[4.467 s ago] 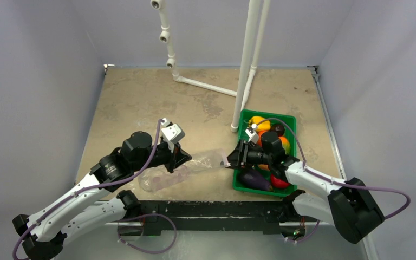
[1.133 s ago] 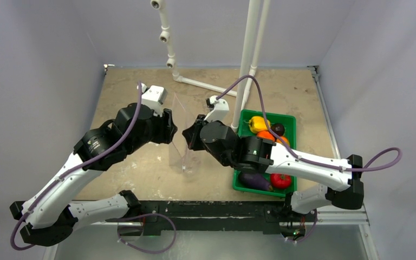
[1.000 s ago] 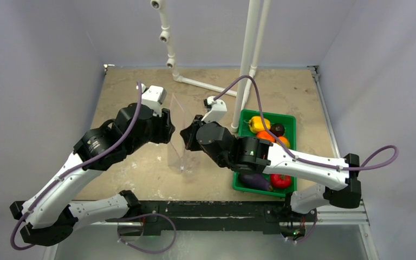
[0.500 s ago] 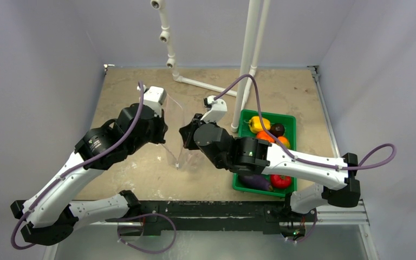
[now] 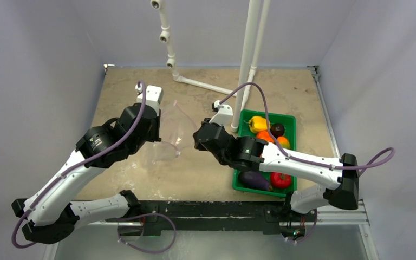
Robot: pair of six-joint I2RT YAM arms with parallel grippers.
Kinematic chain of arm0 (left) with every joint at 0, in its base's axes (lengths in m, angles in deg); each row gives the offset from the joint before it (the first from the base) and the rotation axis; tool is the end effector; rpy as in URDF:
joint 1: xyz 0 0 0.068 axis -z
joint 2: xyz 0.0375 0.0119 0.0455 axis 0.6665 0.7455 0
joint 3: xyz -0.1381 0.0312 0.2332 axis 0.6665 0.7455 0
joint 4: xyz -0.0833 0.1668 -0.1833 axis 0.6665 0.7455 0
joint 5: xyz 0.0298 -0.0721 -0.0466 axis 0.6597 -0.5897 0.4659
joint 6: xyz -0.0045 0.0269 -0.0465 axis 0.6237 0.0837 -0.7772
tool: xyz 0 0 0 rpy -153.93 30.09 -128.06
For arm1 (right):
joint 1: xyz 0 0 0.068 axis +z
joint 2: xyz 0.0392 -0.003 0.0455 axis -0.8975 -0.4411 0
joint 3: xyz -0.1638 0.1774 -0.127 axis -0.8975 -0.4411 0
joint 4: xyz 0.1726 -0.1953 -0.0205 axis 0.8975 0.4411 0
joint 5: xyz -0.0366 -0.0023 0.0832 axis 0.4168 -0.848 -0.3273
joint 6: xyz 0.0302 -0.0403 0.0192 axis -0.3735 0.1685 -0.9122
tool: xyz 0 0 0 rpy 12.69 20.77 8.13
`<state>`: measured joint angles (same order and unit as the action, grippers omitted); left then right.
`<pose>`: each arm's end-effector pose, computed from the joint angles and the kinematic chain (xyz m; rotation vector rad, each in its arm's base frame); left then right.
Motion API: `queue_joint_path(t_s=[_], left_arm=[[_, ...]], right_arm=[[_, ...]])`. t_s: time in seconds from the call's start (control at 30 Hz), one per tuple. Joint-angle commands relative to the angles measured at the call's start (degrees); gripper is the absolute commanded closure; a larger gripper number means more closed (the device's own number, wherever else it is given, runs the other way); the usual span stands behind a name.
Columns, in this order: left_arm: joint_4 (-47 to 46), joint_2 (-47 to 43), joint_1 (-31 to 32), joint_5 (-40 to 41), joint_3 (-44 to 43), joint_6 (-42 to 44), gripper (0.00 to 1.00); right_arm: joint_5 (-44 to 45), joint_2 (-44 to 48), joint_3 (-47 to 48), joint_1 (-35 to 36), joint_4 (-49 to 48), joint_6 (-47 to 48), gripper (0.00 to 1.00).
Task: Place the food in the zip-top bag and seal the zipper
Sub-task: Open the zipper of the food storage bag at the center of the board, then pick up the fake vegetable from the bin.
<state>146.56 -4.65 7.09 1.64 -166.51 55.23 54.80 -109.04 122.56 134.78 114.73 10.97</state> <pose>0.1188 -0.1088 0.4264 0.1781 2.1235 -0.1604 0.1233 0.2878 0.3614 0.1517 2.0343 0.7044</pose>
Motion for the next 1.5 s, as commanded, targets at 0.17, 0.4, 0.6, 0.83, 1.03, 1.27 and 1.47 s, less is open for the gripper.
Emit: queue_joint_path(t_s=[0.17,0.4,0.6,0.83,1.03,1.27,1.47], left_arm=[[-2.31,1.63,0.19,1.52,1.41,2.52,1.0],[-7.9,4.14,0.21,-2.05,8.09,3.09,1.0],[-10.82,5.1,0.23,-1.37,11.33,2.21,1.0],[-14.66,4.0,0.3,-0.5,15.35,1.2,1.0],[-19.53,2.58,0.27,0.29,19.94,1.19,1.0],[-23.55,0.58,0.23,-0.76,23.69,1.69,1.0],[-25.6,-1.3,0.32,-1.97,26.01,2.36,1.0]], right_arm=[[-9.8,5.58,-15.61,-9.46,-11.58,-0.39,1.0],[-11.36,4.42,-16.66,-9.6,-14.47,0.4,1.0],[-12.02,2.42,-16.82,-9.96,-15.68,0.9,0.95],[-11.55,3.3,-14.81,-9.97,-13.16,1.16,0.74],[-11.45,6.45,-13.59,-9.96,-9.63,0.69,0.58],[-10.72,12.65,-13.23,-9.96,-0.9,-1.09,0.44],[-9.02,17.79,-13.21,-9.96,10.77,-5.94,0.29]])
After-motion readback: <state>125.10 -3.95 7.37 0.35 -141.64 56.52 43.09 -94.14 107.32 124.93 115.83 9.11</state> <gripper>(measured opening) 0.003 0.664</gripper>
